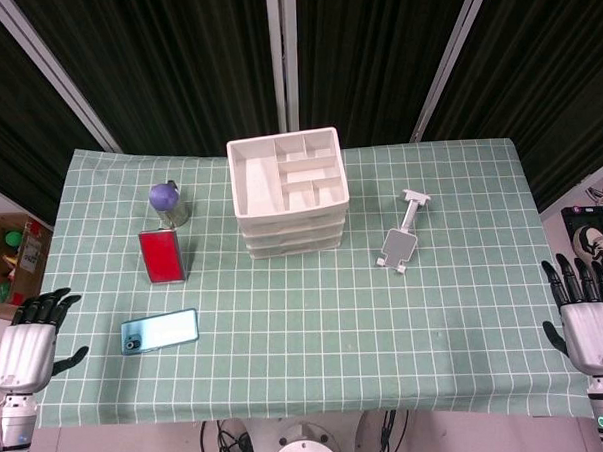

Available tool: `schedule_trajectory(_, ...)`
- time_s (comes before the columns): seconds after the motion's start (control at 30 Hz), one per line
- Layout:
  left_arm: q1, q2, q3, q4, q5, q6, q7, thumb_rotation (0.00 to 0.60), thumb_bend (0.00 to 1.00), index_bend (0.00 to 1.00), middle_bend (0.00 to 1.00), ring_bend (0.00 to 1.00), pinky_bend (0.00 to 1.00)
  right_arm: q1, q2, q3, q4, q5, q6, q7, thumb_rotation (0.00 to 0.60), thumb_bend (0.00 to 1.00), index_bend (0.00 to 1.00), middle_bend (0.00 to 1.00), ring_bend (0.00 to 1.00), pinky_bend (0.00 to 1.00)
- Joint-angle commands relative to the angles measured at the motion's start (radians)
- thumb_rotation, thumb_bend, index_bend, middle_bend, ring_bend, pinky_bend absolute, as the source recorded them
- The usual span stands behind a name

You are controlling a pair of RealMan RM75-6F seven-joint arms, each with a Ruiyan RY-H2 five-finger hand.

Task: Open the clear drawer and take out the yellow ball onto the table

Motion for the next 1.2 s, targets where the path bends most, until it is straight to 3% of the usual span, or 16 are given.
schedule_trajectory(0.03, 0.0, -0.002, 0.0, 0.001, -0.001, -0.001, -0.001, 0.6, 0.0, 0.25, 0.19, 0.18, 0.2, 0.004, -0.005, -0.003, 0.009, -0.011, -0.004, 0.023, 0.6, 0.18, 0.0, 0.0, 0.0, 0.0)
schedule_trajectory(0.4, 0.001, -0.002, 0.002, -0.004, 0.007, 0.008, 0.0, 0.6, 0.0, 0.25, 0.19, 0.18, 0.2, 0.065, -0.028, -0.007, -0.001, -0.091, -0.06, 0.166, 0.6, 0.18, 0.0, 0.0, 0.0, 0.0)
schedule_trajectory(0.63, 0.011, -0.001, 0.006, -0.002, 0.017, 0.027, -0.008, 0.6, 0.0, 0.25, 0.19, 0.18, 0.2, 0.238, -0.117, 0.048, -0.021, -0.093, -0.261, 0.25, 0.6, 0.18, 0.0, 0.05, 0.0, 0.0)
schedule_trajectory(0.73, 0.017, -0.003, 0.009, 0.003, 0.018, 0.033, -0.014, 0.6, 0.0, 0.25, 0.19, 0.18, 0.2, 0.327, -0.188, 0.088, -0.004, -0.038, -0.373, 0.276, 0.6, 0.18, 0.0, 0.11, 0.0, 0.07)
schedule_trajectory(0.8, 0.021, -0.003, 0.011, 0.006, 0.017, 0.036, -0.019, 0.6, 0.0, 0.25, 0.19, 0.18, 0.2, 0.384, -0.241, 0.114, 0.009, 0.009, -0.45, 0.323, 0.6, 0.18, 0.0, 0.18, 0.04, 0.16)
schedule_trajectory(1.0, 0.029, -0.006, 0.012, 0.015, 0.013, 0.041, -0.031, 0.6, 0.0, 0.25, 0.19, 0.18, 0.2, 0.519, -0.352, 0.175, 0.048, 0.135, -0.644, 0.522, 0.6, 0.18, 0.0, 0.41, 0.32, 0.41)
schedule_trajectory(1.2, 0.031, -0.002, 0.008, 0.02, 0.006, 0.041, -0.038, 0.6, 0.0, 0.25, 0.19, 0.18, 0.2, 0.612, -0.443, 0.249, 0.111, 0.246, -0.772, 0.729, 0.6, 0.21, 0.0, 0.58, 0.5, 0.52)
